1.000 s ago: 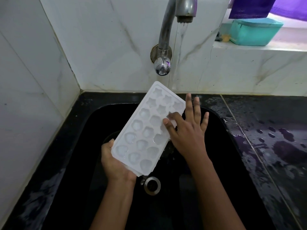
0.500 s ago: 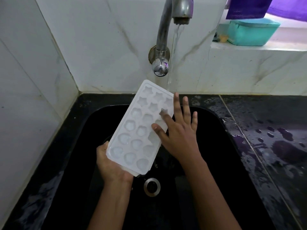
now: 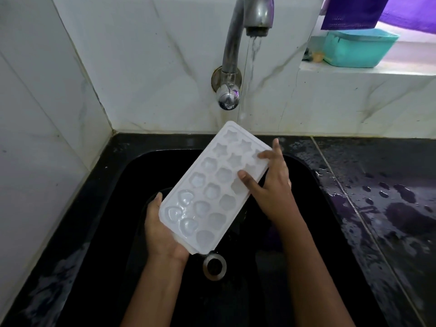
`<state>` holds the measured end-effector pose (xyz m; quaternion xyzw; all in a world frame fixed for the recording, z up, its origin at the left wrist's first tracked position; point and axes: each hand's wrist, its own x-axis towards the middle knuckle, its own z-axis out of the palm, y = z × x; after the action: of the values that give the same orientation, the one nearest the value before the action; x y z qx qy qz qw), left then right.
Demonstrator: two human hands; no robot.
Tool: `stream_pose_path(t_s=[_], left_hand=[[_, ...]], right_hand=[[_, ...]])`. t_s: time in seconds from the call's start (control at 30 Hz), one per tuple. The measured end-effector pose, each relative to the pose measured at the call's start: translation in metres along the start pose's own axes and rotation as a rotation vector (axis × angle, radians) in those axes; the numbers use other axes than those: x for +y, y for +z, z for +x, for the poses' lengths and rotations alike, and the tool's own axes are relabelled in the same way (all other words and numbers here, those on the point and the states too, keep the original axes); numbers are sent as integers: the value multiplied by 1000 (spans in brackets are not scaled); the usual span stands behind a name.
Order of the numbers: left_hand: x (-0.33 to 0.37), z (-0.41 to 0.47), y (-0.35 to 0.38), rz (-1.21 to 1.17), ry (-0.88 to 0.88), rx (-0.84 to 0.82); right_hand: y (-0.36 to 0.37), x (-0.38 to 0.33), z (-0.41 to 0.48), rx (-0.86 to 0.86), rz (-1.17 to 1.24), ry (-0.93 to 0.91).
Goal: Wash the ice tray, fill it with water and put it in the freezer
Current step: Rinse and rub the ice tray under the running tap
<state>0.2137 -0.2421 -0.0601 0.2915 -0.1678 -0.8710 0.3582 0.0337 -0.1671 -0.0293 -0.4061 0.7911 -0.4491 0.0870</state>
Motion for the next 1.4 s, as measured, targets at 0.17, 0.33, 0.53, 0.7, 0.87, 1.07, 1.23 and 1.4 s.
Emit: stream_pose_path(t_s=[0.17,0.33,0.53,0.7,0.87,1.07,1.23,1.4], left_hand=[[-1,-6,10,27,-9,-4],[-10,-7,14,13,85,29],[-17,-4,11,156,-33,32],[-23,-4,14,176,42,-16],[-28,-2,16,152,91,-18],[-26,1,13,147,102,-27],[-21,-2,9,153,146,-44],[-22,-2,13,162,137,-50]], right_hand=[[-8,9,0,-64,18,191],[-15,12,2,105,78,246],[-38,16,4,57,-111,246],[-39,8,5,82,-374,142],[-8,-8,2,30,-458,-182],[14,-14,-5,-135,-546,-169],[15,-15,-5,-133,-522,-147],[12,-19,-6,-124,-558,-108]])
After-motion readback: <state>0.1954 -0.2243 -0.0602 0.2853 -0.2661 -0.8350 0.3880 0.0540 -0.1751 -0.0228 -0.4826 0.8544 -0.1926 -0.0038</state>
